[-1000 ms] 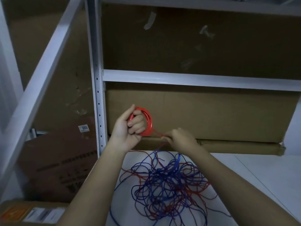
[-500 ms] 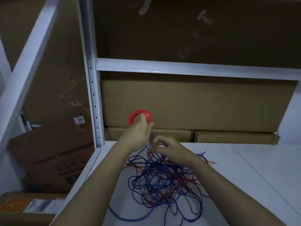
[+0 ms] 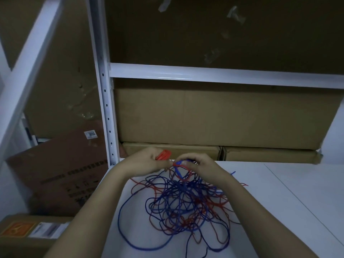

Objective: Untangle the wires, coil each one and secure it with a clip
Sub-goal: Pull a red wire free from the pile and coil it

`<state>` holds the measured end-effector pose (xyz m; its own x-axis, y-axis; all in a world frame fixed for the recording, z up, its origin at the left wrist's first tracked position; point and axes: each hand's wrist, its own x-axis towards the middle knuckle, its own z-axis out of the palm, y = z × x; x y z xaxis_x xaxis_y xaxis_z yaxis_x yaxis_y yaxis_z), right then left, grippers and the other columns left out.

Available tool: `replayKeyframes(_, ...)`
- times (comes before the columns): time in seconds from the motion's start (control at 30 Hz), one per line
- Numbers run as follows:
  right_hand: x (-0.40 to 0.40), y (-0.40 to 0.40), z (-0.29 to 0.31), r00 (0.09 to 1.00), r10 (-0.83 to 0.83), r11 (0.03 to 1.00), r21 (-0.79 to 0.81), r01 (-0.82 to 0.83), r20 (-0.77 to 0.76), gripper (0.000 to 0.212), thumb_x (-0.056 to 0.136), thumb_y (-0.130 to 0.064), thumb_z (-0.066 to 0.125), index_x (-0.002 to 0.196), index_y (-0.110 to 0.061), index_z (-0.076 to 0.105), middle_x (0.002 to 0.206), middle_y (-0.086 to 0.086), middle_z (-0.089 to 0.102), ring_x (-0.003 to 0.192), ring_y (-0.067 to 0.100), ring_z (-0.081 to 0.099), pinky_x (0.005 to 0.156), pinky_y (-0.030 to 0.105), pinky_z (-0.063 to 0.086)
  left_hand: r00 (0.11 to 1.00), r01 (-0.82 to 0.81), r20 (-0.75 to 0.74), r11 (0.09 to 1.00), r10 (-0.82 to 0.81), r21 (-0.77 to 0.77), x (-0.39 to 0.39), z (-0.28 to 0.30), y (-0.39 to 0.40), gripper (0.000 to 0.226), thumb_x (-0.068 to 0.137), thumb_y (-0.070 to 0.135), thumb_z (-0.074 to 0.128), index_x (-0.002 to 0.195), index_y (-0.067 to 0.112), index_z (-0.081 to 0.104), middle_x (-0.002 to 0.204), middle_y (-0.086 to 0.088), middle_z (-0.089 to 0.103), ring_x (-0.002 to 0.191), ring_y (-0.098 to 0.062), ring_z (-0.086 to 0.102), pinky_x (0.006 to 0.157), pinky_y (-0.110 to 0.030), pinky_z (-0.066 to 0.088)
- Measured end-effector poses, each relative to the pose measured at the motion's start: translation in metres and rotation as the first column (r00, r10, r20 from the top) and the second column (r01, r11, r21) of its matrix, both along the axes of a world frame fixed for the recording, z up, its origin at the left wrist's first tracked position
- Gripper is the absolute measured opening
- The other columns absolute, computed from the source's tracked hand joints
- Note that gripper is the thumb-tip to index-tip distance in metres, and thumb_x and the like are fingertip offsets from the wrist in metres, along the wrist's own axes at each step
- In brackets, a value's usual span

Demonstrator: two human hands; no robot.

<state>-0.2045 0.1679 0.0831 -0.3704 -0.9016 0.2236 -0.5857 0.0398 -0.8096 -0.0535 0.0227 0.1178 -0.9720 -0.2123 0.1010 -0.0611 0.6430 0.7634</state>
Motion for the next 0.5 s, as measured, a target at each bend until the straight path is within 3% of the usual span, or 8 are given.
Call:
replayKeyframes(0.17,-0.014,-0.006,-0.005,0.985,-0.148,0.989,-0.024,0.146,-0.089,0.021,0.098,-0.02,0.052,0.1,-0.033,0.068,0.102,-0.022,0.054,0.098,-0.001,0.05,0.089,0.024,0.039,0.969,-0.051,-0.238,0.995,0.07,0.088,-0.001,0.008,0.005,0.028,0.092,0.014,0.061,0.069,0.01,0.047,0.05,0.01,0.036,0.045,-0.005,0.031,0.046,-0.018,0.026)
replayKeyframes(0.27,-0.011,-0.006,0.003,0.929,-0.294,0.95,-0.173,0.259,-0.224,0.023,0.094,-0.011,0.055,0.102,-0.027,0.07,0.102,-0.015,0.046,0.101,0.007,0.036,0.087,0.008,0.028,0.935,-0.108,-0.331,0.991,0.127,0.076,-0.009,0.011,0.007,0.025,0.093,0.014,0.061,0.07,0.01,0.052,0.052,0.009,0.034,0.047,-0.005,0.03,0.048,-0.017,0.025)
replayKeyframes(0.33,0.002,0.001,0.013,0.979,-0.203,0.929,-0.318,0.191,-0.007,0.02,0.087,-0.014,0.052,0.096,-0.026,0.065,0.098,-0.007,0.052,0.095,0.007,0.046,0.081,0.008,0.036,0.917,-0.155,-0.362,0.986,0.168,0.066,-0.016,0.014,0.007,0.027,0.093,0.014,0.06,0.07,0.006,0.049,0.048,0.012,0.031,0.044,-0.002,0.027,0.047,-0.015,0.024)
replayKeyframes(0.4,0.014,0.006,0.019,0.979,-0.027,0.935,-0.341,0.097,0.203,0.011,0.087,-0.021,0.056,0.096,-0.022,0.063,0.091,-0.002,0.059,0.083,0.005,0.057,0.078,0.017,0.045,0.904,-0.184,-0.381,0.981,0.194,0.063,-0.021,0.017,0.007,0.03,0.093,0.016,0.06,0.068,0.006,0.048,0.048,0.013,0.032,0.044,-0.002,0.029,0.047,-0.016,0.025)
replayKeyframes(0.5,0.018,0.0,0.016,0.977,-0.188,0.915,-0.344,0.212,0.102,0.009,0.091,-0.019,0.064,0.091,-0.028,0.064,0.089,0.0,0.066,0.078,0.002,0.06,0.074,0.019,0.047,0.886,-0.192,-0.41,0.976,0.217,0.101,-0.027,0.026,0.012,0.03,0.094,0.013,0.058,0.066,0.016,0.048,0.043,0.015,0.041,0.041,0.001,0.038,0.047,-0.011,0.03)
